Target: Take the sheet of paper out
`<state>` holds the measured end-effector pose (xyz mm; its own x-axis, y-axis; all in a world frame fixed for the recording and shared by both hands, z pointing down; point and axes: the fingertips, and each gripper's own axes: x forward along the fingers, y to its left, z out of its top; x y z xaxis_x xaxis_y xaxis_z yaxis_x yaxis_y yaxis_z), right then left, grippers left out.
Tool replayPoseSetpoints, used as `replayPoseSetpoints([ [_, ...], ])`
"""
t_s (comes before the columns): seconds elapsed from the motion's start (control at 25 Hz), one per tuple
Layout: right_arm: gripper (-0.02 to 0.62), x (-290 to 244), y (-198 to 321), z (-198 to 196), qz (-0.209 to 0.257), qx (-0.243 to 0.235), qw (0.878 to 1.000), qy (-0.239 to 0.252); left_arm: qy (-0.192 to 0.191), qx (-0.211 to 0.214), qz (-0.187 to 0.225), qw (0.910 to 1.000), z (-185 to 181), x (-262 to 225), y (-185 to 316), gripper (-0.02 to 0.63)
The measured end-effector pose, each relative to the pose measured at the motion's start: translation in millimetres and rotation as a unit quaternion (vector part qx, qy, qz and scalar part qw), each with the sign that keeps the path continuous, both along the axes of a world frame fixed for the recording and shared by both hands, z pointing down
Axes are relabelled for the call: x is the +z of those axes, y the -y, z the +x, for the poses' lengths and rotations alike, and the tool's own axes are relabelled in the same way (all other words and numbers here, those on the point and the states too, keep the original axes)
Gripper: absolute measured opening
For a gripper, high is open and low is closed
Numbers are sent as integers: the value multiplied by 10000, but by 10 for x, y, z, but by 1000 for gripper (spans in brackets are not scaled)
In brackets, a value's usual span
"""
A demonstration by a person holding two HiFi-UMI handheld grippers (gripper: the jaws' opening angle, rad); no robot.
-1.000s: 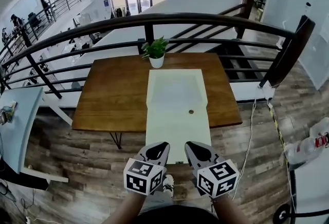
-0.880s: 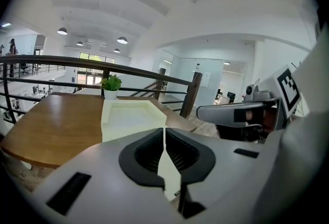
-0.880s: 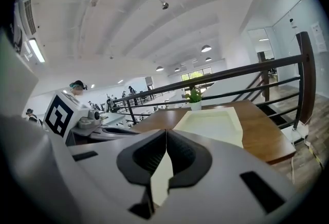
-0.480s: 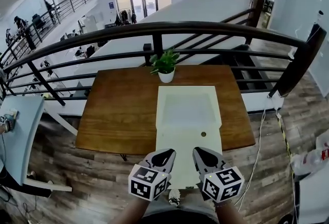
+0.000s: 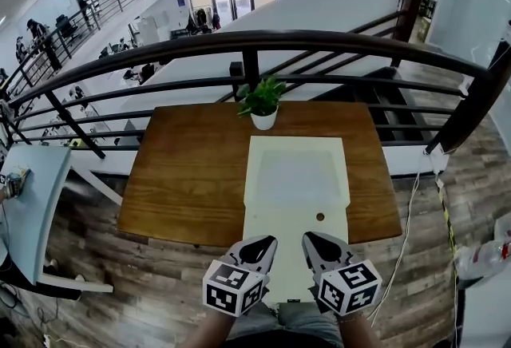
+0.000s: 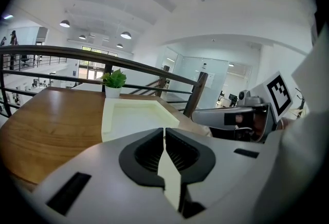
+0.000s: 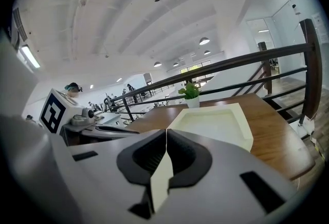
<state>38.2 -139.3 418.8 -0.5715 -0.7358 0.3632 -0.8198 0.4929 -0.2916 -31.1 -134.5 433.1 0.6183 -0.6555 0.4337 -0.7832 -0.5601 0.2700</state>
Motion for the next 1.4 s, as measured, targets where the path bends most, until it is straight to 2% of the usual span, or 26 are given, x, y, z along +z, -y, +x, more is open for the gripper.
replayPoseSetpoints([
  [0.36, 28, 180, 302, 76, -304, -321, 9988, -189, -63, -278, -343, 9990, 43, 155, 261, 25],
  [0.84, 28, 498, 685, 206, -553, -467, 9957, -578, -66, -247, -751, 9968, 184, 471, 474, 25],
  [1.12, 28, 695, 922, 189, -685, -552, 9929, -806, -30, -217, -843, 9962, 206, 593, 658, 25],
  [1.4, 31, 944, 1143, 139, -782, -747, 9860, -1270, -73, -318, -995, 9945, 196, 725, 816, 25],
])
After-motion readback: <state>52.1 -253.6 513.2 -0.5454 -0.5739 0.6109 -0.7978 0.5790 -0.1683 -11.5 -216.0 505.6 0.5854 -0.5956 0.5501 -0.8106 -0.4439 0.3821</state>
